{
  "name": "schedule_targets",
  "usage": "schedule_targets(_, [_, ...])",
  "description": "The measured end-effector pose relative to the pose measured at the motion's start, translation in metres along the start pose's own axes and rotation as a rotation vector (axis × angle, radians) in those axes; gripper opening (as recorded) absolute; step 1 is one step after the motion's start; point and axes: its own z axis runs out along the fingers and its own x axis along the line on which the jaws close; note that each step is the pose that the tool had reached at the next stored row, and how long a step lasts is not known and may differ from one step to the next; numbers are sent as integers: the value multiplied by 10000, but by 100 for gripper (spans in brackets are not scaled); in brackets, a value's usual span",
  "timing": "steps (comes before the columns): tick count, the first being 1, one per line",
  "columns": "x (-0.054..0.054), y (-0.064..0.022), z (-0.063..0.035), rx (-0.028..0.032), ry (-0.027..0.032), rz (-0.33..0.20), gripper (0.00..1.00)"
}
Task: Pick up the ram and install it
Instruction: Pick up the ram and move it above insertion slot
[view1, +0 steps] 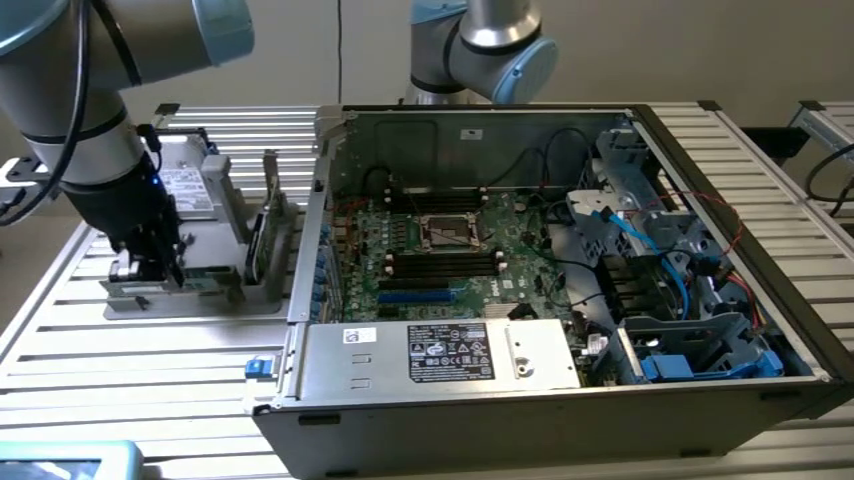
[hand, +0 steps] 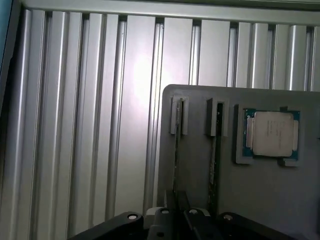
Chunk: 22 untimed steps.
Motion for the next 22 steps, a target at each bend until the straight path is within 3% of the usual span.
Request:
schedule_targets(3, [1,3,-104,-4,46,1,13])
schedule_targets(17, [8,12,-735,-8,159,5,13])
schedule_targets(22, [13,-36,-964,-8,184,5,13])
